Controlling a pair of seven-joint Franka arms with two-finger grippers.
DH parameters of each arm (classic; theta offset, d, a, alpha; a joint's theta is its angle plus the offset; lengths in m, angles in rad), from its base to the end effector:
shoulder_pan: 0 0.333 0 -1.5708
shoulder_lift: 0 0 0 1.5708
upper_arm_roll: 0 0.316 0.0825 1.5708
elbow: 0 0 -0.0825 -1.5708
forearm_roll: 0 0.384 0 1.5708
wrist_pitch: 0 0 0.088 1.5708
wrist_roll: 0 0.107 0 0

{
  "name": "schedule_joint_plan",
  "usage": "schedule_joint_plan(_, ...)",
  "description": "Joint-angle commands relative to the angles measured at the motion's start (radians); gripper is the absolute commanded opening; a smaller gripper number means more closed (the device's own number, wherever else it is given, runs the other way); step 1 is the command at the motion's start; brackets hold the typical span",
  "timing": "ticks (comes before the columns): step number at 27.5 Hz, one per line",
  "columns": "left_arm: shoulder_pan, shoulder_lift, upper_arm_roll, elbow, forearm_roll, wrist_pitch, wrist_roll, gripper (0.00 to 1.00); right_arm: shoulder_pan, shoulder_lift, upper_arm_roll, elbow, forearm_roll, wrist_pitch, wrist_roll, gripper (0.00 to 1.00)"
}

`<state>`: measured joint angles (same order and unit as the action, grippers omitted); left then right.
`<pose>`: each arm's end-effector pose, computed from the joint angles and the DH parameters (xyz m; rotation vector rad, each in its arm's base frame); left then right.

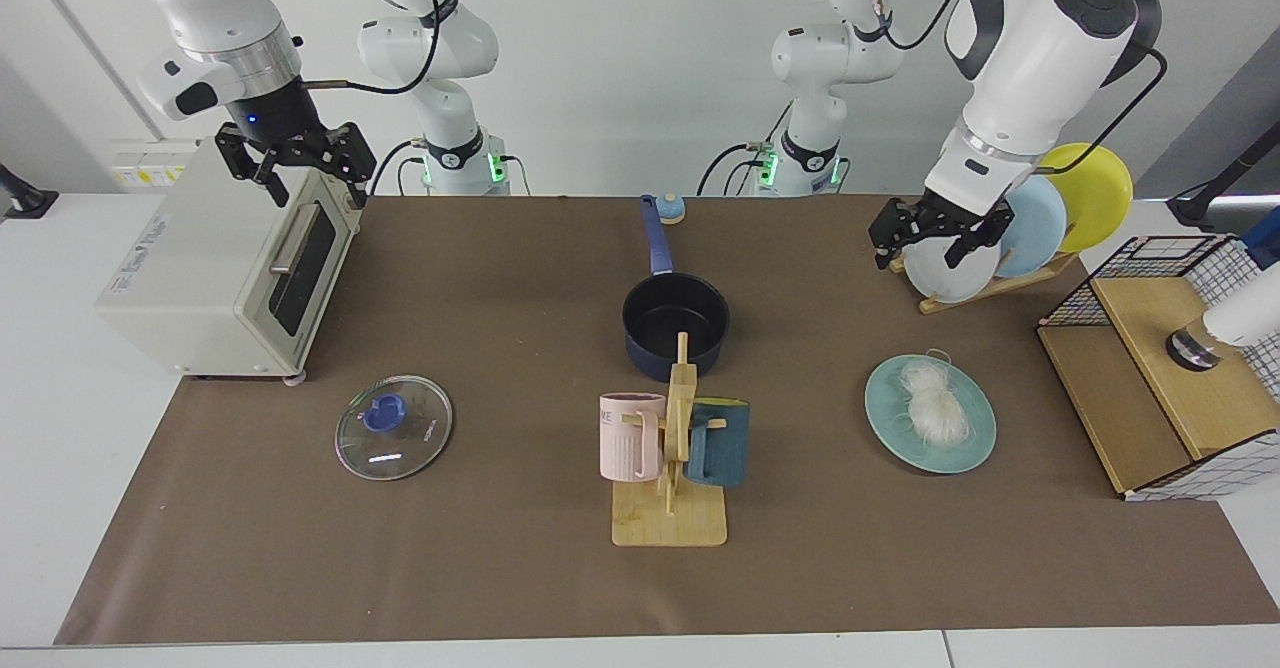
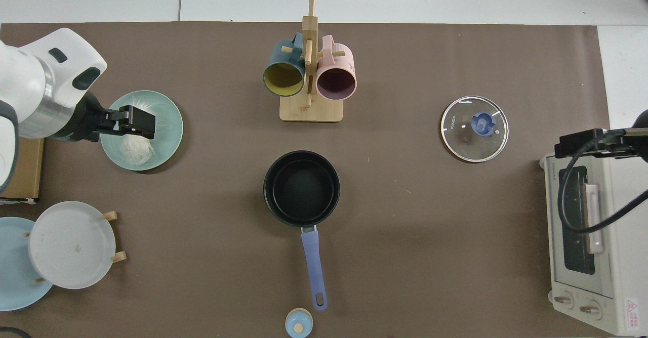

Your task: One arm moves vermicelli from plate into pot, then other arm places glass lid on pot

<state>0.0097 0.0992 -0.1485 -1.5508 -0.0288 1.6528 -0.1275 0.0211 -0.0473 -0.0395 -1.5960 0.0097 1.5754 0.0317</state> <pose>0.5852 -0.0805 0.5851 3.0981 -0.0128 -0.0030 0.5403 -0.0095 0.6389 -3.1286 0.0782 -0.0416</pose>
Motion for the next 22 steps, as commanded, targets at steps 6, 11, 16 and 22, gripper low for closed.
schedule_joint_plan(6, 0.004, -0.024, 0.0, -0.021, 0.006, -0.01, -0.006, 1.0, -0.003, -0.011, 0.001, -0.012, -0.002, 0.015, -0.036, 1.0)
schedule_joint_plan(11, 0.004, -0.026, -0.002, -0.021, 0.006, -0.01, -0.006, 1.0, -0.003, -0.011, 0.001, -0.012, -0.002, 0.015, -0.036, 1.0)
schedule_joint_plan(16, 0.004, -0.026, -0.002, -0.023, 0.006, -0.01, -0.006, 1.0, -0.004, -0.008, 0.001, -0.01, 0.01, 0.017, -0.033, 1.0)
schedule_joint_plan(22, 0.004, -0.026, 0.0, -0.026, 0.006, -0.01, -0.006, 1.0, -0.004, -0.005, 0.0, -0.007, -0.001, 0.035, -0.021, 1.0)
